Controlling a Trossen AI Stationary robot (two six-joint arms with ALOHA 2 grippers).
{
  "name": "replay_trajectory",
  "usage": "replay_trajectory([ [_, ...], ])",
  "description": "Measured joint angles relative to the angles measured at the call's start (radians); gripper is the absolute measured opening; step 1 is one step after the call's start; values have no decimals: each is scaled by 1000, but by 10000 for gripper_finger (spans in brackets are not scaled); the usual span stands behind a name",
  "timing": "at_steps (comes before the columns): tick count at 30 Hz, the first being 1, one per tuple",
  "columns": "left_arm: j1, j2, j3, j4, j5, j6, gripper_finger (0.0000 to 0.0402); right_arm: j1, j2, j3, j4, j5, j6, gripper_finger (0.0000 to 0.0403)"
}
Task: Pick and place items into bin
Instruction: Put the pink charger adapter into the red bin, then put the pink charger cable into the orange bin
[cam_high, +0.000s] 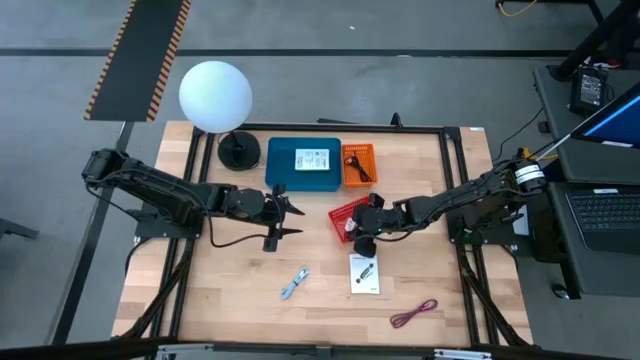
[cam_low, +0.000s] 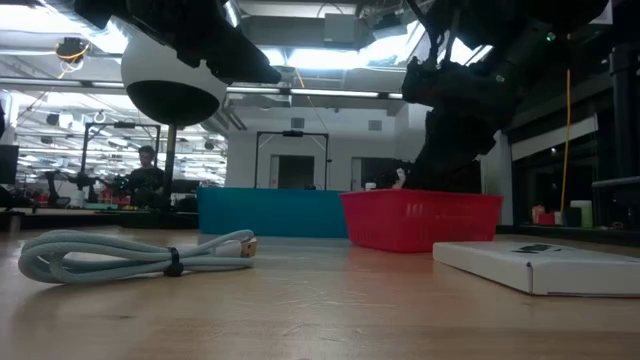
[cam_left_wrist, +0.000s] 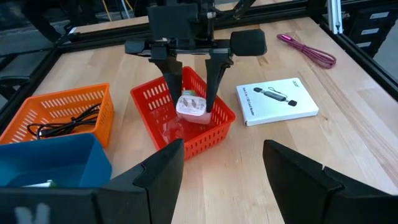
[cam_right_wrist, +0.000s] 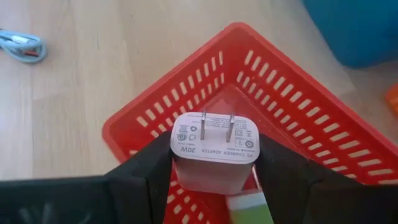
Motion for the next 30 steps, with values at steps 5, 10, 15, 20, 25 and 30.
replay_trajectory([
  [5, 0, 0, 0, 0, 0, 0, 214, 0, 0, 0, 1, 7, -23, 161],
  [10, 0, 0, 0, 0, 0, 0, 214, -1, 0, 0, 30, 11, -23, 187],
  [15, 0, 0, 0, 0, 0, 0, 214, -1, 0, 0, 27, 11, -5, 279],
  [20, 0, 0, 0, 0, 0, 0, 214, -1, 0, 0, 15, 11, 3, 321],
  [25, 0, 0, 0, 0, 0, 0, 214, -1, -14, 0, 8, 11, 4, 316],
  [30, 0, 0, 0, -5, 0, 0, 214, 1, -64, 0, -12, -1, 33, 291],
])
